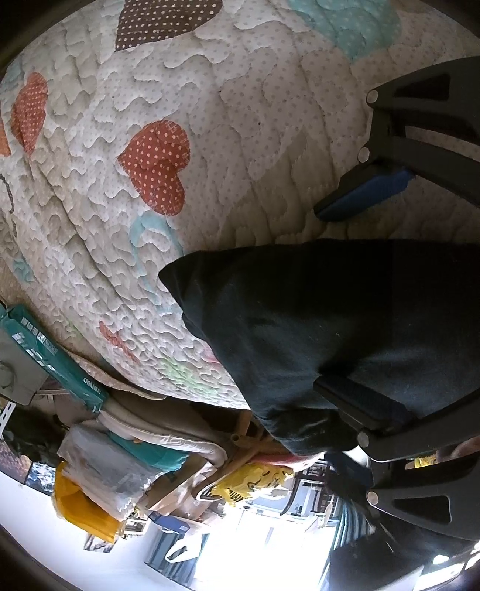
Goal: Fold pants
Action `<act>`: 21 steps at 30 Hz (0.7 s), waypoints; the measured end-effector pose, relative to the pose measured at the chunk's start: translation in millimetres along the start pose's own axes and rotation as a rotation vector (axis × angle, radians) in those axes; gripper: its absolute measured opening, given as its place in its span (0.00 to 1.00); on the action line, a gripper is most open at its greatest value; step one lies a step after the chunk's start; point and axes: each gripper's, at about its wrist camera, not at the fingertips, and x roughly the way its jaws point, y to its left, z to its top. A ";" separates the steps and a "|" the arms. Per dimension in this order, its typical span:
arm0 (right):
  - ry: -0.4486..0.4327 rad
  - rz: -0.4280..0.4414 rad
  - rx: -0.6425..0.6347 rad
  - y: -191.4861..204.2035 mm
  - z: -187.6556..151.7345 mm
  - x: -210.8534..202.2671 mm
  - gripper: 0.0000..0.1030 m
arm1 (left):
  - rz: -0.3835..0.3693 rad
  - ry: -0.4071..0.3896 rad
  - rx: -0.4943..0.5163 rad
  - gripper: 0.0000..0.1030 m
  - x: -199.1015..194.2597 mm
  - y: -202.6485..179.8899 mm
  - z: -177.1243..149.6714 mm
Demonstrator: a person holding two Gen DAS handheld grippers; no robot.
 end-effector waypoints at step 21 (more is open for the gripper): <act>0.036 0.092 0.039 -6.6 6.8 2.3 0.46 | -0.235 0.205 -0.113 0.29 33.5 17.4 -6.6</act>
